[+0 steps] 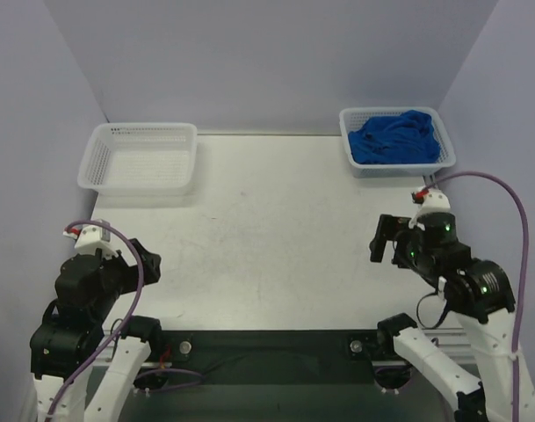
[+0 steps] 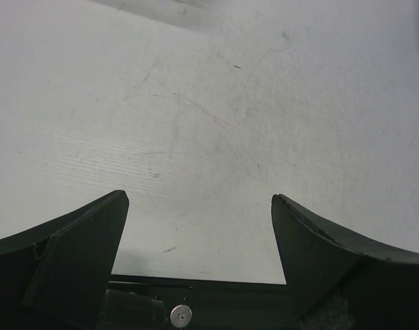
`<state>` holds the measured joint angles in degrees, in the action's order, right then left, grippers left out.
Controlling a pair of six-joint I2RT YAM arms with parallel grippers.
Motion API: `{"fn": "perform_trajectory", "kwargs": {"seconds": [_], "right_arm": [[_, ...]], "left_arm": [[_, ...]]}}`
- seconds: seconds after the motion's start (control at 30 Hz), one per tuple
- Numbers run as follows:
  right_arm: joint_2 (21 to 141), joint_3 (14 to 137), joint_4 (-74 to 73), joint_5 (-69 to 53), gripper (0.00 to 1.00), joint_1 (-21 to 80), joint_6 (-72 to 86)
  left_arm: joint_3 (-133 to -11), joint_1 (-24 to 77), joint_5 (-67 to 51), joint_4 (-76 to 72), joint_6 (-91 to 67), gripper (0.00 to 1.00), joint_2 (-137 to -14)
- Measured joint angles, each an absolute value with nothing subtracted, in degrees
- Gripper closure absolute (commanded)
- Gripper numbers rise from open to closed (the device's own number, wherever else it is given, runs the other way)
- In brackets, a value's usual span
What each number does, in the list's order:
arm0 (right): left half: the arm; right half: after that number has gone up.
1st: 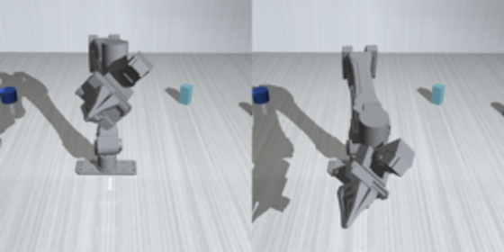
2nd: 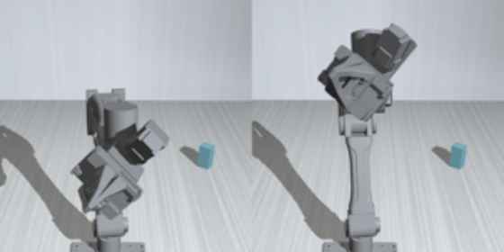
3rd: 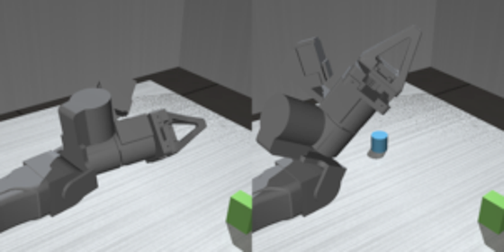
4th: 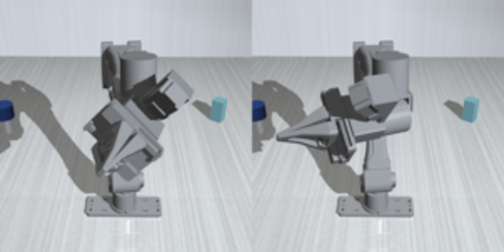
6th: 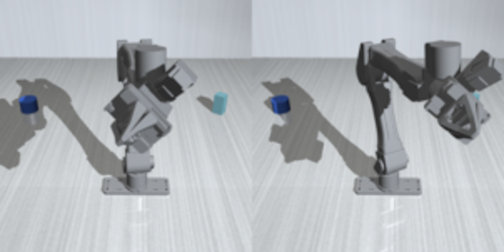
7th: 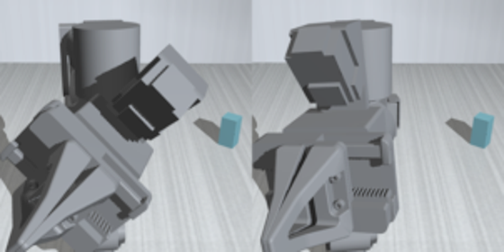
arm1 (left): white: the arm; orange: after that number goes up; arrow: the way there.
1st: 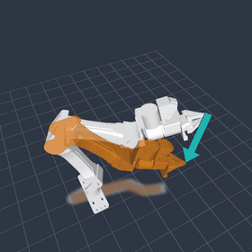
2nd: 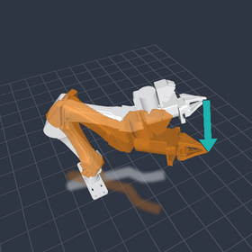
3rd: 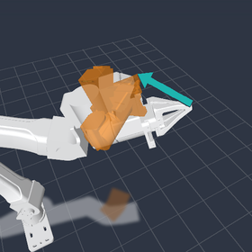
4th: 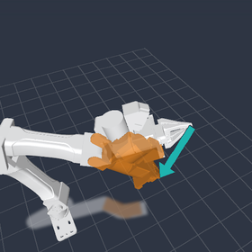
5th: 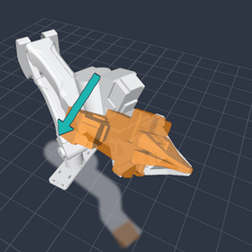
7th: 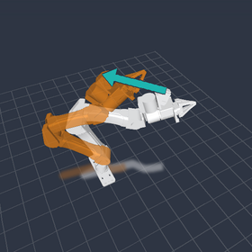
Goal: Fold and stack the towels
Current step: Grab crumpled towel
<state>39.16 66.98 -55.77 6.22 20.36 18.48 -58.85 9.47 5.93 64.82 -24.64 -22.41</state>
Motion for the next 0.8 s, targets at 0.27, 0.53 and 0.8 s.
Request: {"fn": "perform_trajectory", "kwargs": {"seconds": [0.27,0.53,0.8], "right_arm": [[64.9,83.9,-53.0,7.8,0.0,17.3,19.4],[85.4,97.3,-46.2,2.1,0.15,-0.6,23.0],[105.5,114.0,-38.6,-1.5,0.19,-6.2,19.8]], "left_arm": [[-58.5,11.5,3.7,64.4,-26.4,0.02,-22.4],[-55.5,14.9,1.1,63.6,-28.3,0.03,-21.1],[-53.7,15.1,-0.1,62.2,-28.8,0.02,-23.2]]}}
